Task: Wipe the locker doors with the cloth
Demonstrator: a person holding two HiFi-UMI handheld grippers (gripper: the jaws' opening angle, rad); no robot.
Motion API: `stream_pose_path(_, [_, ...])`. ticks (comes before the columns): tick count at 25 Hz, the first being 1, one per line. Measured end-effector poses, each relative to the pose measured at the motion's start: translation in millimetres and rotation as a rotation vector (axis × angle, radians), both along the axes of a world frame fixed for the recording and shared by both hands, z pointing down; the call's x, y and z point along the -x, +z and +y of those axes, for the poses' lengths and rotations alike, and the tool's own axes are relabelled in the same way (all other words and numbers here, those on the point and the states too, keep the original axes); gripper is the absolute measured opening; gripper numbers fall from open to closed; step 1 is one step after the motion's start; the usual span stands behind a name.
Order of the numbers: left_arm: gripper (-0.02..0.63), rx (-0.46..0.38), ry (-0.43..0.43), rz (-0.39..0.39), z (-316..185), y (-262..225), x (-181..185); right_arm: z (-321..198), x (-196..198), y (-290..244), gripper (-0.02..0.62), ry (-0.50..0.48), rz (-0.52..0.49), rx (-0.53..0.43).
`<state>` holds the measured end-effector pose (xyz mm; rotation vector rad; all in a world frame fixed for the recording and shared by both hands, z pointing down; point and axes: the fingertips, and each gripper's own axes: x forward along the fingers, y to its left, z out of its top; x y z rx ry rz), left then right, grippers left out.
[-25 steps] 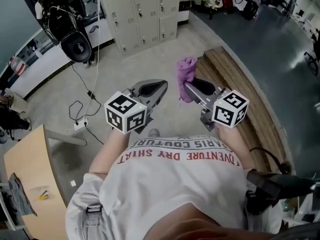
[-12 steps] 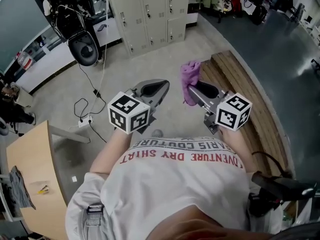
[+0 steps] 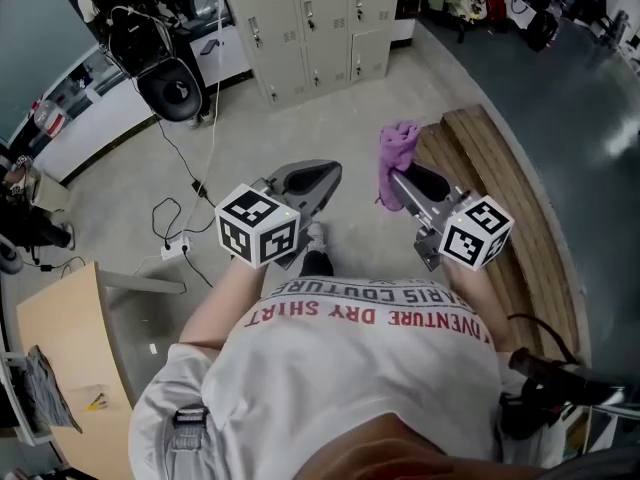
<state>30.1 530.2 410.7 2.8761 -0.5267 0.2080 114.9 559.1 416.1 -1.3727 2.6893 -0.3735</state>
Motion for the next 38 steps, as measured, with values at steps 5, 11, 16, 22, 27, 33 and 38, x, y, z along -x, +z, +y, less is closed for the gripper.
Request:
stream_pose_path(5, [0.002,0.051,-0.014,-0.014,-134,11,1,-137,-5,13,0.084,0.013,-0.004,0.079])
stream_pose_path(11, [0.002,0.059,-0.072,-0.01,-348,-4,24,-351,10,-3,0.086,-0.002,0.016,0.09])
stream_pose_path(16, [0.002,-0.015,-0.109,-0.013,-470,-40,40,-470,38,-44,0.086,-0.072,0.032,0.009])
stream_pose_path(22, [0.002,-0.074,-0.162,0.015,-542,-69,63,-550,60,-97,0.086,-0.148,0.031,-0.131])
stream_pose_path(27, [0.002,-0.074,-0.225,0.034,-607,-66,72,-625,64,-90,0.084,-0.219,-0.001,-0.108])
stream_pose_path(33, [0.002,-0.03,-0.292,0.036,-705,-65,56,-729,48,-94,0.085,-0.275,0.082,-0.134])
stream_pose_path(38, [0.002,-0.027,-0.353,0.057,-790,-82,38,-815,24,-108,0.086,-0.302,0.062,-0.133])
